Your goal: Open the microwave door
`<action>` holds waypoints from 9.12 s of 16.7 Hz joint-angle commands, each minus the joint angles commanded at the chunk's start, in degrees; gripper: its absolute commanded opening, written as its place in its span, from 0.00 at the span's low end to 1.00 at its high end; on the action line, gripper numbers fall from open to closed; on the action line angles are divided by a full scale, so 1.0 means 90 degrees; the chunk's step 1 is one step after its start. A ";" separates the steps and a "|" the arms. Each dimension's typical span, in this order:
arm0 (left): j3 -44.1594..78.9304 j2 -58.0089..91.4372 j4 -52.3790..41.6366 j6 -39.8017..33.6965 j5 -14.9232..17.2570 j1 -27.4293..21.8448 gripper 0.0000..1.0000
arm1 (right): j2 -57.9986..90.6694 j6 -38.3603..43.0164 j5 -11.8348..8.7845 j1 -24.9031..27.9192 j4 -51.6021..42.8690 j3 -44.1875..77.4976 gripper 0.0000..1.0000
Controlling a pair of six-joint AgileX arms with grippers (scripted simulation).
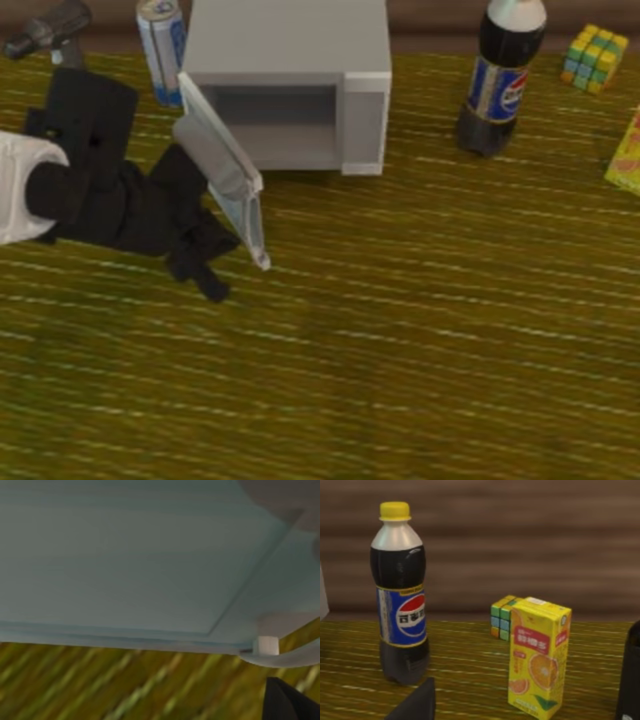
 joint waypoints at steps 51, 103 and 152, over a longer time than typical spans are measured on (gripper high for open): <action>0.0008 0.0002 -0.0037 0.0070 0.0040 0.0030 0.68 | 0.0000 0.0000 0.0000 0.0000 0.0000 0.0000 1.00; 1.0126 0.3417 -0.9665 -1.0489 -0.3919 -0.1908 1.00 | 0.0000 0.0000 0.0000 0.0000 0.0000 0.0000 1.00; 0.6449 0.2728 -0.6739 -1.0451 -0.4003 -0.1668 0.00 | 0.0000 0.0000 0.0000 0.0000 0.0000 0.0000 1.00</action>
